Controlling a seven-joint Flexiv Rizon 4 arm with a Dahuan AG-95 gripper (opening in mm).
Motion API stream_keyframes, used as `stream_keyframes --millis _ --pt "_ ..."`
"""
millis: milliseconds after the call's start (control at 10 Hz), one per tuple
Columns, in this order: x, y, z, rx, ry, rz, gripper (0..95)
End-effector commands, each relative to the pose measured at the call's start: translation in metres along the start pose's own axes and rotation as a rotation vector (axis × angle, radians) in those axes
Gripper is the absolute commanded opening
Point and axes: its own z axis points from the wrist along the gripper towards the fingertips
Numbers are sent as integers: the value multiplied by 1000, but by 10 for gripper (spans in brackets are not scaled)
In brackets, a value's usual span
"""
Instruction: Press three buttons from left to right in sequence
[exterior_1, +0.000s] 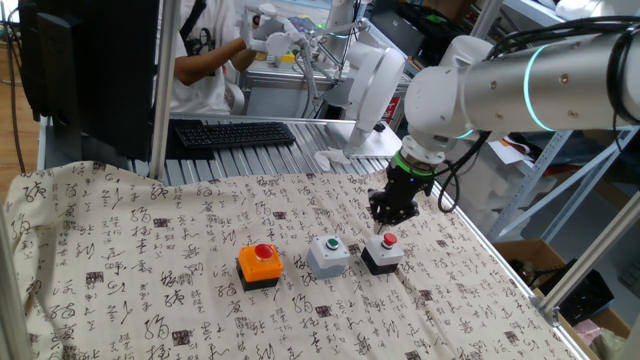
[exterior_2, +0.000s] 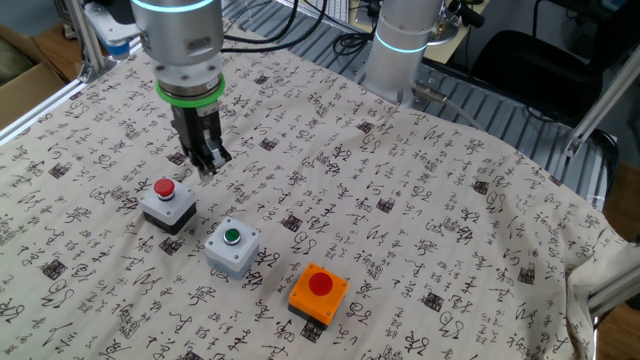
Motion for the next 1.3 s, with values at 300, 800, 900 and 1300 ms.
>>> stream_keyframes --millis 300,800,900,1300 --pt "-3 -16 5 2 -1 -10 0" --pt "-16 -38 14 -2 -12 -47 0" --pt "-18 -42 15 2 -17 -56 0" --pt "-25 -53 21 -8 -24 -79 0"
